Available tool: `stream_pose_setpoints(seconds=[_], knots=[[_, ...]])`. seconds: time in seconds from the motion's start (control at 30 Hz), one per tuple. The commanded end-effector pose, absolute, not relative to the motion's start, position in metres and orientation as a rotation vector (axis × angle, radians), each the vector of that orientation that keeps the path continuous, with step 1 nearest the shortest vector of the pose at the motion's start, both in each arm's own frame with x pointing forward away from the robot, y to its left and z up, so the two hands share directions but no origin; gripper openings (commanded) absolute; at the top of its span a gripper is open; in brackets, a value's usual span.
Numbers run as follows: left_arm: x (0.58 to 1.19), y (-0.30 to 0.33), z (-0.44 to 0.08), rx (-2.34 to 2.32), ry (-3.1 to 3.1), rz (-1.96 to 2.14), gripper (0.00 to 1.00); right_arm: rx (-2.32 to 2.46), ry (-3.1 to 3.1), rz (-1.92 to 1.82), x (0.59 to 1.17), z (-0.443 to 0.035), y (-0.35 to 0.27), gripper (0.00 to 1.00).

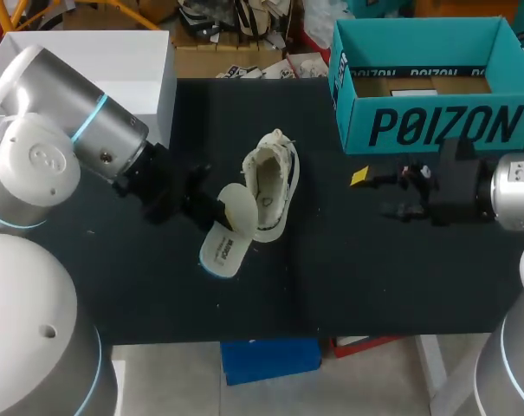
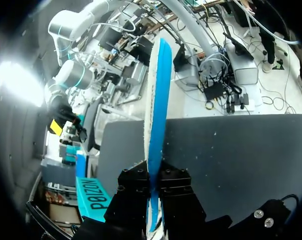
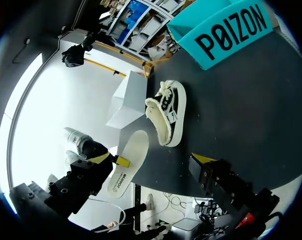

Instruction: Take the shoe out of the shoebox, open the shoe tongue, remove and reinsert the insole, then place the shoe into the shoebox

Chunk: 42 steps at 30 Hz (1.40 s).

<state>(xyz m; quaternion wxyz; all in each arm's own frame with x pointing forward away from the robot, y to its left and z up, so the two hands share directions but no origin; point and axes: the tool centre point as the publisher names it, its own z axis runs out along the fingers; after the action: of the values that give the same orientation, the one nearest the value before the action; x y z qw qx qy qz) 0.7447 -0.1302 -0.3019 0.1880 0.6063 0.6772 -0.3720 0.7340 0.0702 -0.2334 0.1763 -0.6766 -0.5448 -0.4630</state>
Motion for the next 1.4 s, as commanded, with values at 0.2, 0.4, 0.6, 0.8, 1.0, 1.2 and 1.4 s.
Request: stream_pose_setpoints(seconds=[0.2, 0.4, 0.6, 0.8, 1.0, 1.2, 1.4], knots=[[0.765, -0.145, -0.319, 1.759, 1.878, -1.091, 0.00, -1.916, -1.542, -1.311, 0.734, -0.234, 0.071, 1.00], [0.778, -0.152, -0.324, 1.765, 1.895, -1.092, 0.00, -1.916, -1.542, -1.311, 0.734, -0.234, 0.071, 1.00], [0.795, -0.157, -0.328, 1.780, 1.899, -1.087, 0.00, -1.916, -1.542, -1.311, 0.734, -0.234, 0.071, 1.00], [0.811, -0.161, -0.336, 1.801, 1.901, -1.103, 0.00, -1.916, -1.542, -1.311, 0.734, -0.234, 0.071, 1.00], [0.828, -0.167, -0.341, 1.824, 1.904, -1.097, 0.00, -1.916, -1.542, -1.311, 0.734, -0.234, 0.071, 1.00], [0.840, -0.173, -0.347, 1.847, 1.908, -1.106, 0.00, -1.916, -1.542, -1.311, 0.734, -0.234, 0.071, 1.00], [0.845, -0.177, -0.350, 1.864, 1.907, -1.117, 0.00, -1.916, -1.542, -1.311, 0.734, -0.234, 0.071, 1.00]])
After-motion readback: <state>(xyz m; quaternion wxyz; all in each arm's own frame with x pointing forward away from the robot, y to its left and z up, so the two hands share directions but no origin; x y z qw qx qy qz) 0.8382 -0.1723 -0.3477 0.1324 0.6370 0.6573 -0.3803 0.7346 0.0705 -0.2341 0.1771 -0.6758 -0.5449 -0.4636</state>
